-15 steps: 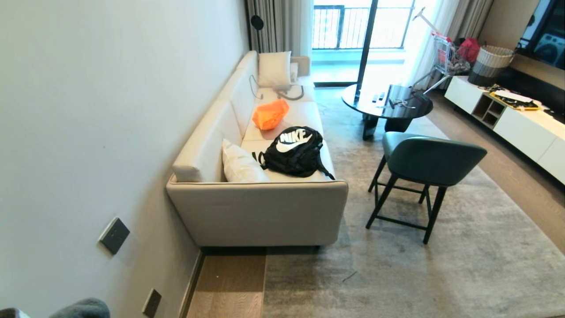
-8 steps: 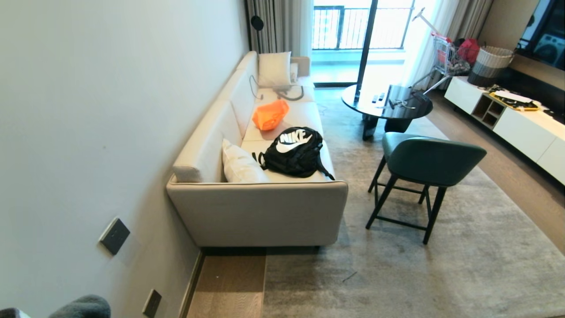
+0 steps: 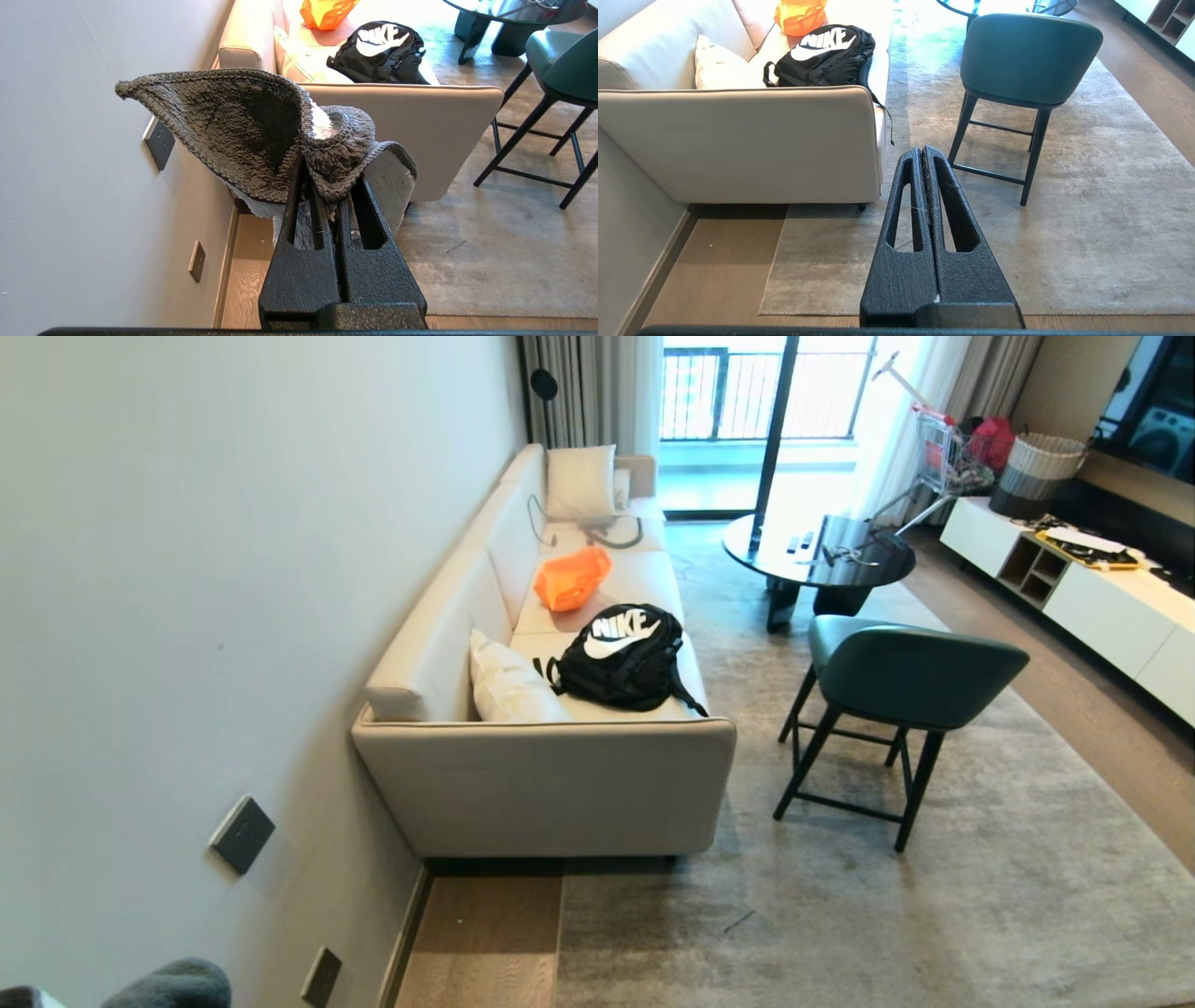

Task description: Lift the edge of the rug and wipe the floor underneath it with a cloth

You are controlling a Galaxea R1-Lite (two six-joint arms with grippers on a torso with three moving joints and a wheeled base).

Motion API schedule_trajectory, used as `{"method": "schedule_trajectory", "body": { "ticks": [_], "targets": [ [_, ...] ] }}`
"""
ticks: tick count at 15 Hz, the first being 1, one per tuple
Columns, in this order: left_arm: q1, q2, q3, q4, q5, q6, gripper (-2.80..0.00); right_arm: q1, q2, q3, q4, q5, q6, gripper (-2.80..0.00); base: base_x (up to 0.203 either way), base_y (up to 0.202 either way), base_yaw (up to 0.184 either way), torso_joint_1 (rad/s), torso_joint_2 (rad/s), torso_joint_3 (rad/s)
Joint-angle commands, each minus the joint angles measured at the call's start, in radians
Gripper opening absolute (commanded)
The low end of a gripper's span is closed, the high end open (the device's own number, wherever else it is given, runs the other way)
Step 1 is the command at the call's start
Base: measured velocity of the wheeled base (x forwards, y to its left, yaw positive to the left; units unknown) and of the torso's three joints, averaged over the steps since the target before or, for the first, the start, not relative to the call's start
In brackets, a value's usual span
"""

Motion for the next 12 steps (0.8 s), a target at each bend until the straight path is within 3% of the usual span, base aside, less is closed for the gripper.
{"method": "schedule_trajectory", "body": {
  "ticks": [1,12],
  "targets": [
    [0.000,0.000,0.000,0.000,0.000,-0.001,-2.80,0.000,0.001,0.000,0.000,0.000,-0.004,-2.80,0.000,0.000,0.000,0.000,0.00,0.000],
    [0.000,0.000,0.000,0.000,0.000,-0.001,-2.80,0.000,0.001,0.000,0.001,0.000,0.008,-2.80,0.000,0.000,0.000,0.000,0.00,0.000]
  ]
}}
